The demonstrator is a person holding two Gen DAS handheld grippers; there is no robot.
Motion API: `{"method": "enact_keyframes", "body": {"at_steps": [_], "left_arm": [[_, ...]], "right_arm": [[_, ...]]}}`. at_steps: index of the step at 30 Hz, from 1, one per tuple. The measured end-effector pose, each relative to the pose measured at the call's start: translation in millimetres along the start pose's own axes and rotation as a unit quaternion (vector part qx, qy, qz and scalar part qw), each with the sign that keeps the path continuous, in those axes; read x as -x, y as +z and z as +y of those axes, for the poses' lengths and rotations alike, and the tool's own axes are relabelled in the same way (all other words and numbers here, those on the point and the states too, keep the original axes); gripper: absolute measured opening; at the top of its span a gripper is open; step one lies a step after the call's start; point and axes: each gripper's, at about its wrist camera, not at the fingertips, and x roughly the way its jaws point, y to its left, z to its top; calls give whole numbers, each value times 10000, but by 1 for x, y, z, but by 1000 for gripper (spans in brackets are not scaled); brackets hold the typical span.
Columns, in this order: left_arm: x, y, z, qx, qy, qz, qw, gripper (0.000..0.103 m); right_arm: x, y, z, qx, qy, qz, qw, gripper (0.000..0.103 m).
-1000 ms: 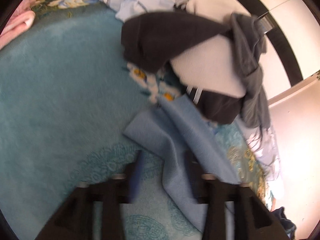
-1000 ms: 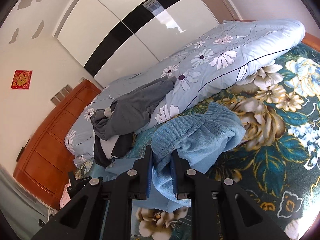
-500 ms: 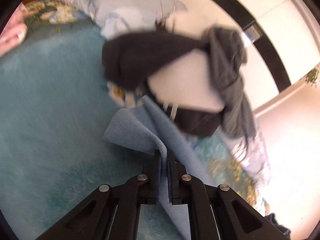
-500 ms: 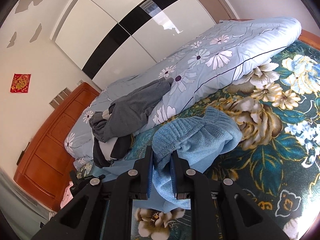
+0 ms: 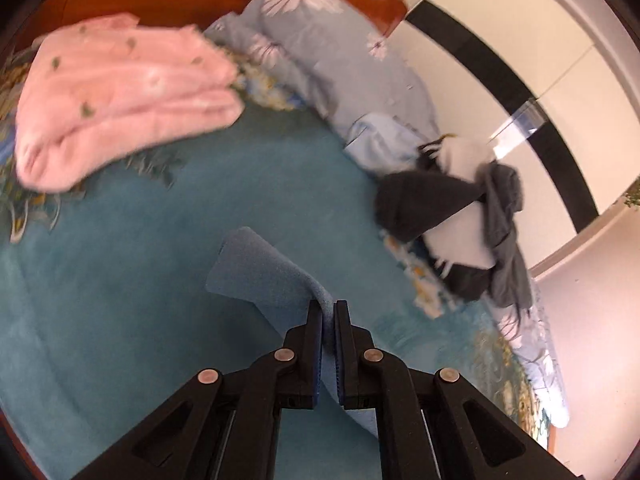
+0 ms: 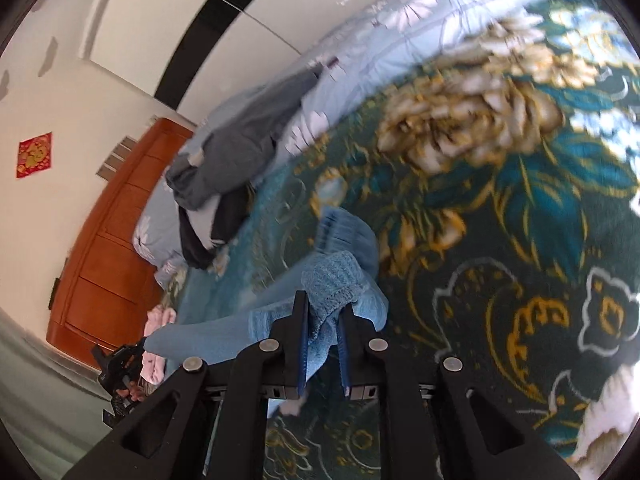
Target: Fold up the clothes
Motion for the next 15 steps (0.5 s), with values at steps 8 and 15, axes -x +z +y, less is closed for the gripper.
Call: {"method": "enact_keyframes", "body": {"at_steps": [8,15], "left_arm": [[3,-42,51,392,143,275,9988,9],[11,-25,46,392,575,36,9976,20]], "right_arm": [[0,-10,-19,-66,-319,306,9990,24],[7,13,3,412,-979,-32,9943,42]]}}
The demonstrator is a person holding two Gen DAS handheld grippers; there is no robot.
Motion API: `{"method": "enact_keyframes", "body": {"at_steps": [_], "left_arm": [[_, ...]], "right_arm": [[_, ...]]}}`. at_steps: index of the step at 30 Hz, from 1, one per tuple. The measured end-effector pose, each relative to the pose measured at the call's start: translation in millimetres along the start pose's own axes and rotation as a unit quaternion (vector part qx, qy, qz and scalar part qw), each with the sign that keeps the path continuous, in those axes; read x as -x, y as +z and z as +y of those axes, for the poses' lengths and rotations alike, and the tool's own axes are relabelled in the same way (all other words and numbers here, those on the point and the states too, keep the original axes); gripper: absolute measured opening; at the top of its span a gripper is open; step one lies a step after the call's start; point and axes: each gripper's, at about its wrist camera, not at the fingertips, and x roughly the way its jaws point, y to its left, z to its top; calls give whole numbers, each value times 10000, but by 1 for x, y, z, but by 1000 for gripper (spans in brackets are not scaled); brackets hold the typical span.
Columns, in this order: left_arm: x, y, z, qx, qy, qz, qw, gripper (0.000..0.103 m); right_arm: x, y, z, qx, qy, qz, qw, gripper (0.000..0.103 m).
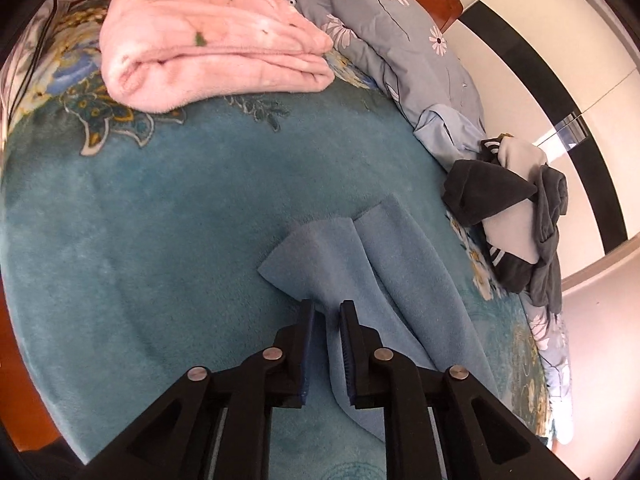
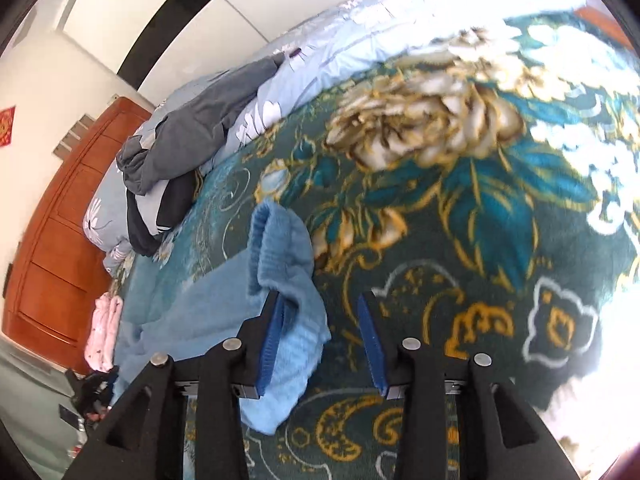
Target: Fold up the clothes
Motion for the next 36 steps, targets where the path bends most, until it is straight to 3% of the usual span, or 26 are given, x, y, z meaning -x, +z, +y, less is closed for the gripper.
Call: {"method": "enact_keyframes", "body": {"at_steps": [3,5,8,11,16,18,19,20,21,22,26,30,32,34,36], "left_arm": [[6,14,-12,-71,61,-201,9998,40],[2,25,-26,-140,-55,-202,9997,61],[-18,42,-47,-385,30,-8,9993,70],[-53,53,-60,-398,141,509,9978,71],[-105,68,-58,168,339,1067,9936,71],[-109,69,-59,282,431,982,9938,69],[-107,69,-60,270,442,888,9947,67],[-105,70,-62,257,452,796,9955,48],[-105,70,-63,217,453,774,9957,31],[-106,70,-64,206,468,788,9956,4],[-94,74,-73,111,26,572,9983,6],[-66,88,-95,-66,-630,81,9980,6],[-64,100,-107,-61,-649,-24,9979,6],[-73,111,-114,-64,-569,25,9984,7],[-94,117,-113,77,-575,294,9979,10]], "right_arm": [[-12,16,12,26,167,-72,9998,55],[-26,28,19,-21,405,-45,9992,62],[-50,38,29,-41,466,147,9988,65],[-69,43,36,-70,399,349,9986,64],[-81,45,42,39,80,456,9989,64],[-82,46,44,115,-32,444,9989,53],[-82,47,44,154,-67,434,9989,33],[-82,49,43,160,-69,427,9989,23],[-82,50,42,147,-73,414,9990,21],[-81,51,42,164,-84,396,9990,15],[-69,60,44,218,34,125,9997,10],[-29,82,43,124,235,-834,9962,8],[-17,91,43,125,149,-1166,9930,4],[-16,101,42,183,-199,-1408,9897,3],[-26,110,30,9,-378,-1318,9906,3]]}}
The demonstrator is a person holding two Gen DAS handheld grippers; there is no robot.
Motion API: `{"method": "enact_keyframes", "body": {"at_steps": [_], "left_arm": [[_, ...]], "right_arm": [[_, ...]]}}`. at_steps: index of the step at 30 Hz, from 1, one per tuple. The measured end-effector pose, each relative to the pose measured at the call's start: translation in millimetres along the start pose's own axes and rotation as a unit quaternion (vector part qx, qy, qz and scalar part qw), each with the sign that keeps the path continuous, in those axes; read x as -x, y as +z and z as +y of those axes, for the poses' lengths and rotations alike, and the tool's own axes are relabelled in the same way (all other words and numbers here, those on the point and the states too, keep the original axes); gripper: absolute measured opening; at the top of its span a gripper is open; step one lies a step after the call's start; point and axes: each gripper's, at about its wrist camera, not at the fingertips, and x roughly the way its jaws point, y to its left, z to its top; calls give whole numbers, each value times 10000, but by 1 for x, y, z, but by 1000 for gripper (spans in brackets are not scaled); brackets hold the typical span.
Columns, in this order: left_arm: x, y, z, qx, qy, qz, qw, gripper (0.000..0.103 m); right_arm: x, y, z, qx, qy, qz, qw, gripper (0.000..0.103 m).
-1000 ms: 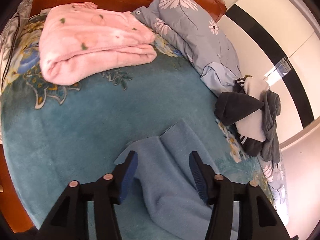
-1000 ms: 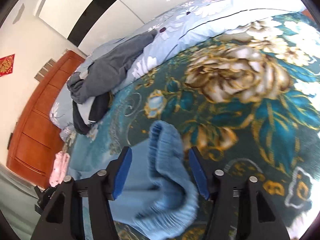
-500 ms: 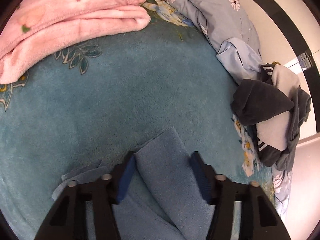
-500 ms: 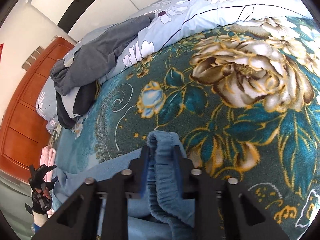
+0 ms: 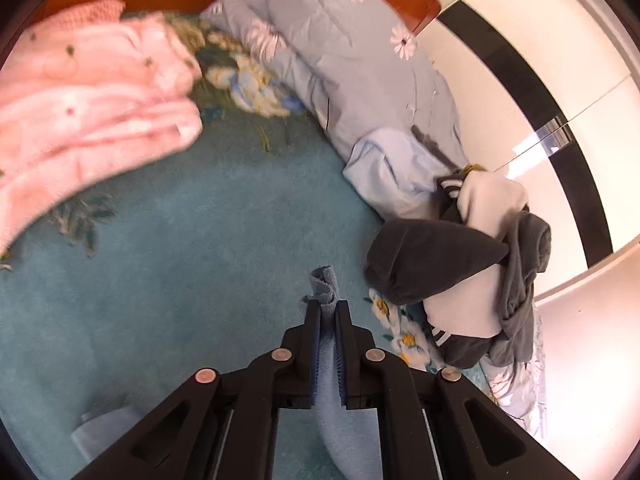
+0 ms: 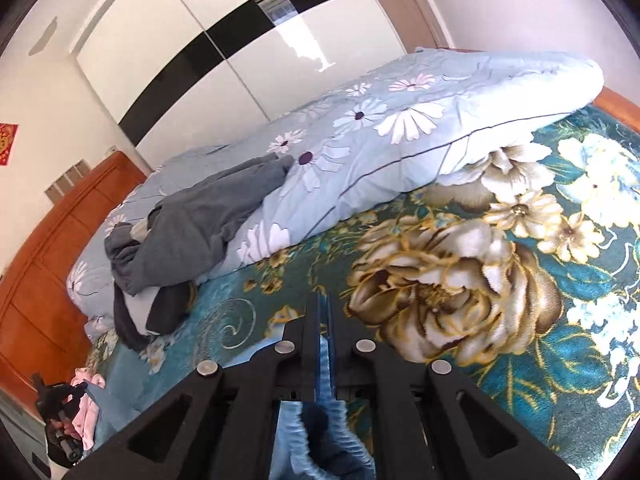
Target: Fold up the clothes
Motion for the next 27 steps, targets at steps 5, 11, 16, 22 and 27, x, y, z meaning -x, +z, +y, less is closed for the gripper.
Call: {"method": "enact_keyframes", "body": {"at_steps": [5,11,16,22,27], "left_arm": [[-19,-12,14,60,110,268,9996,18],[-4,-14,35,239,-87,197,9995,56],[-5,-15,44,86,96,356,9993,64],[-15,-17,61,292,137,534,9981,64],[-22,-19,58,250,45,628,9977,64]], "right_arm": [[-30,-15,-16,-240,57,574,9980,3],[-46,-32,-5,254,86,1099,9936,25],[-70,-36,-15,118,184,1533,9879,56],[-90,-34,-28,-180,196,1725,9847,58],[-93,-39,-11,79,355,1860,9819,42]]}}
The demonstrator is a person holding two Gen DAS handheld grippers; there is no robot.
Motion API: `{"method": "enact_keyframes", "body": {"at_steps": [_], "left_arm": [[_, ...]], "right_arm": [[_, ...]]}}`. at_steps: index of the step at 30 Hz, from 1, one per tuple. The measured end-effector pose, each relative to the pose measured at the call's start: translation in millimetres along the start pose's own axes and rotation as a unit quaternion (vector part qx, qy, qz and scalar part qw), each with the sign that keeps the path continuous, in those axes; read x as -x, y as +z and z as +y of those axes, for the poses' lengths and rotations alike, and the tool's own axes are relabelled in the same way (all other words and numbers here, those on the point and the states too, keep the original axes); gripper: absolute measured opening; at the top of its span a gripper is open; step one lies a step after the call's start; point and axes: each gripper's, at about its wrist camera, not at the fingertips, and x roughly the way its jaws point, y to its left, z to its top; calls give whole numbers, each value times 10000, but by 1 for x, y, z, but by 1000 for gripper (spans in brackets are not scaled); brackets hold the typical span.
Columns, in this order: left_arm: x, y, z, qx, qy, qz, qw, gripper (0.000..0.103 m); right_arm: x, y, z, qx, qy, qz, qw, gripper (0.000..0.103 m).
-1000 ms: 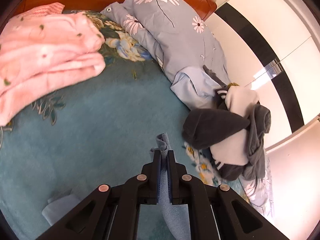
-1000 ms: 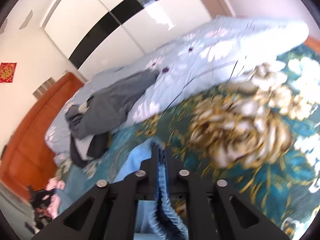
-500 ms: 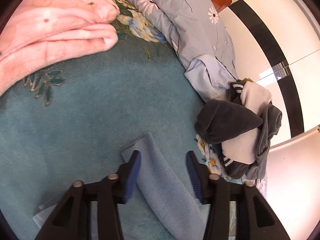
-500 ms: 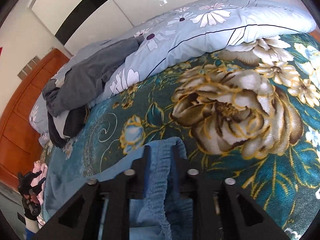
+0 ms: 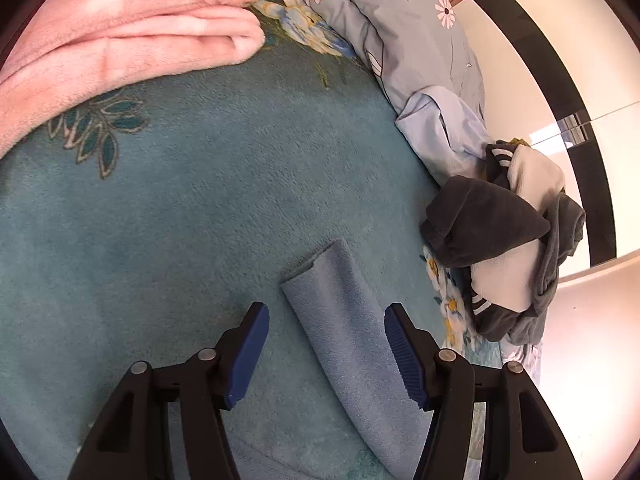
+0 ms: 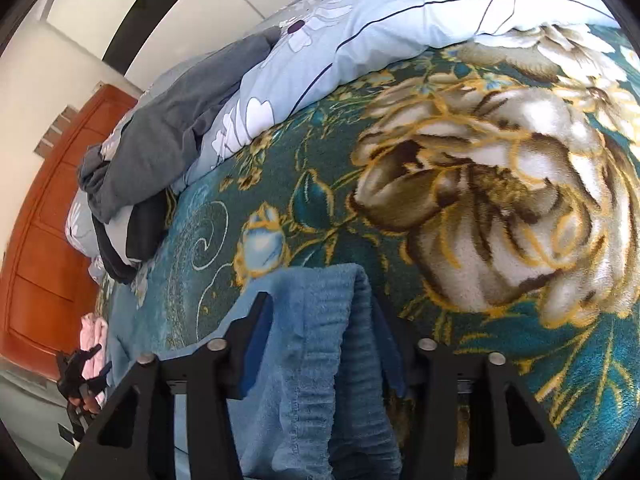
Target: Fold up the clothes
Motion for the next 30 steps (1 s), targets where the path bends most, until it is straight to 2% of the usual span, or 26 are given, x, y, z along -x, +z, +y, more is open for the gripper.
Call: {"method": "enact_keyframes", "body": {"at_steps": [1,5,6,9,11,12,16,21,22,24,25,26,28,30], "left_arm": [[-1,0,-1,-31,2,15,10000,64],[2,1,-2,-45,-41,27,10000,65],[3,2,0,-36,-37,11,10000,65],[6,5,3,4,-28,-38,10000,66],[4,6,3,35,-30,-34,10000,66],[2,6,3,46,-34,-15,10000,66],[-14,2,-9,-85,5,69,9999,66],[-29,-3,-27,-244,-213,126,9994,64],[-32,-5,-31,-301,-225,125,9992,62],[-36,-7,-39,-416,-116,85,9990,38],[-38,-8,-43,-474,-53,71,9988,15],[-35,-8,-48,-553,-60,2,9985,9],[-31,-6,-59,-713,-78,-141,9973,6],[-9,-4,-80,-1069,-428,-575,9917,6]], "right_arm": [[-2,-2,4,71,26,42,10000,28],[0,-9,21,338,-127,-48,9993,26],[7,-8,23,331,-59,-183,9993,26],[43,-4,10,-50,-42,-1026,9947,25],[55,-4,1,-172,-355,-1349,9901,25],[57,-4,-2,-194,-467,-1393,9890,25],[52,-9,-5,-195,-490,-1282,9904,25],[49,-8,-9,-361,-414,-1263,9905,25],[47,-8,-9,-367,-413,-1246,9907,25],[46,-9,-10,-388,-433,-1228,9907,25],[46,-9,-10,-415,-425,-1234,9906,25],[46,-9,-11,-441,-410,-1235,9905,25],[47,-8,-10,-449,-399,-1256,9903,25],[53,-7,-7,-410,-291,-1413,9887,25]]}}
